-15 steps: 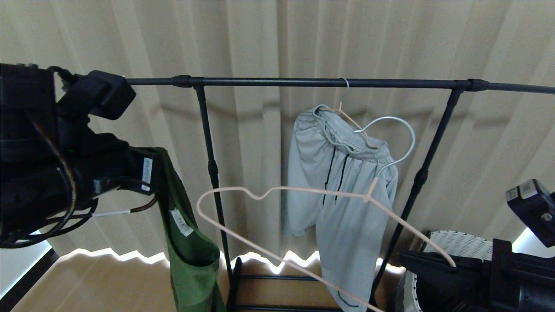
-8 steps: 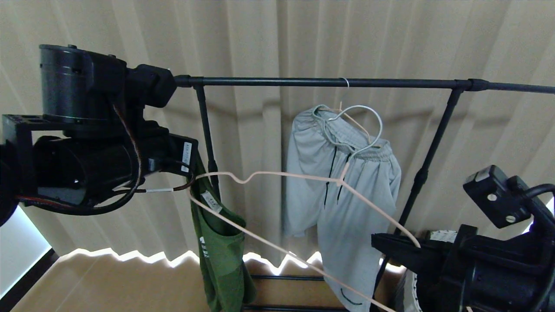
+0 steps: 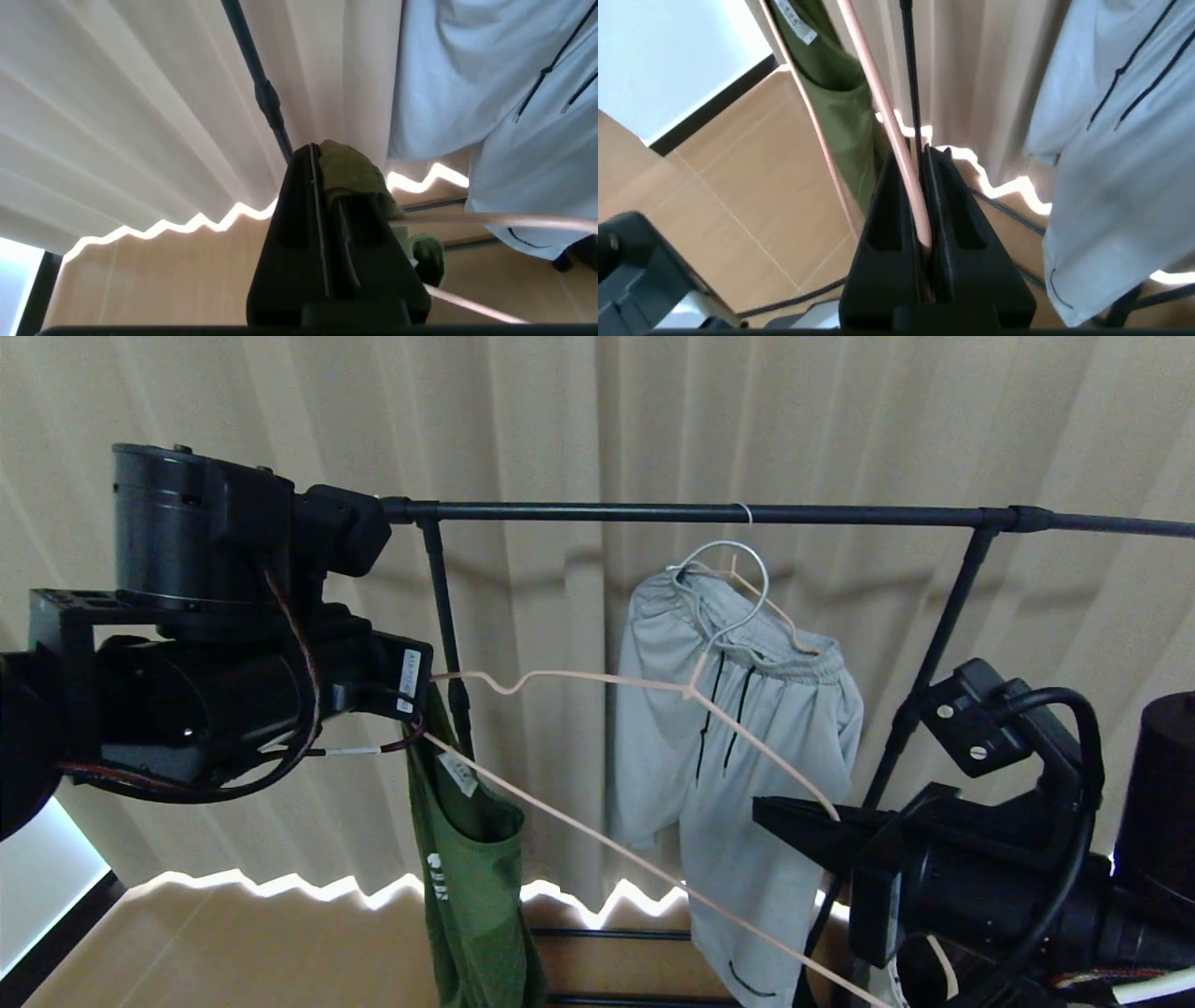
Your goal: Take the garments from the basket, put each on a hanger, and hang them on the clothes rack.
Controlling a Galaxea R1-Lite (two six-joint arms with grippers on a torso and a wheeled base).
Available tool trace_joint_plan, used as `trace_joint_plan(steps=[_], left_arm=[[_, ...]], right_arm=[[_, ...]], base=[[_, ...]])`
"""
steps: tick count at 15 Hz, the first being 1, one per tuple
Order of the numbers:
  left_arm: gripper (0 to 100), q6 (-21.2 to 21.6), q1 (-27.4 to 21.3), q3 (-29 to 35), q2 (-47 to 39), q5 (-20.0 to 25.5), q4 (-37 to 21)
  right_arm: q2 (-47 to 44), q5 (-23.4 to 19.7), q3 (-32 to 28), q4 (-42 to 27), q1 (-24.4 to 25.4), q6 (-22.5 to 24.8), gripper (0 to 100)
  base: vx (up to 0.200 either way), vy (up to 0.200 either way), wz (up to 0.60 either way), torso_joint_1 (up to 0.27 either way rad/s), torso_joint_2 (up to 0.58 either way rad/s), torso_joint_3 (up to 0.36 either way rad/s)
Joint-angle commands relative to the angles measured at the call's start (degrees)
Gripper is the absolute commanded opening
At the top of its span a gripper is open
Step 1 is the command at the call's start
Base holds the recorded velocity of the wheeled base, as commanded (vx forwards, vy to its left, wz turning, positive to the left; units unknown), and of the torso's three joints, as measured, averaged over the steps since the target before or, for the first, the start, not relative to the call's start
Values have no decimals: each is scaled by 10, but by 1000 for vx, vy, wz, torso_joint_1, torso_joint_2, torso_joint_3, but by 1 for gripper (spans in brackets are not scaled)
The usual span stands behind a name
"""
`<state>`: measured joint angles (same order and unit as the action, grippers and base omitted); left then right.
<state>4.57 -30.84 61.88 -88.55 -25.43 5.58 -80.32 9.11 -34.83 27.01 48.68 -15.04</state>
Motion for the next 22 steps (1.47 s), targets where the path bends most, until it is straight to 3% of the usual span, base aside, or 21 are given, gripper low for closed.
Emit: trace_joint_plan(steps=[1, 10, 14, 16, 22], left_arm=[[0, 0, 1, 0, 2, -1, 0], [0, 17, 5, -9, -20, -40, 4], [0, 10, 6, 8, -49, -40, 14], [0, 10, 6, 21, -64, -41, 22], [0, 14, 32, 20, -56, -42, 17]], right_arm=[[-41, 17, -16, 17, -2, 0, 0], [-74, 50, -38, 49, 4, 3, 0], [-66, 47, -31, 42, 41, -4, 0], [-71, 49, -24, 41, 67, -41, 0], [-70, 107, -11, 21, 65, -44, 0]], base=[[0, 0, 0, 0, 0, 0], [0, 0, 0, 0, 0, 0], [0, 0, 0, 0, 0, 0], [0, 0, 0, 0, 0, 0], [0, 0, 0, 0, 0, 0]])
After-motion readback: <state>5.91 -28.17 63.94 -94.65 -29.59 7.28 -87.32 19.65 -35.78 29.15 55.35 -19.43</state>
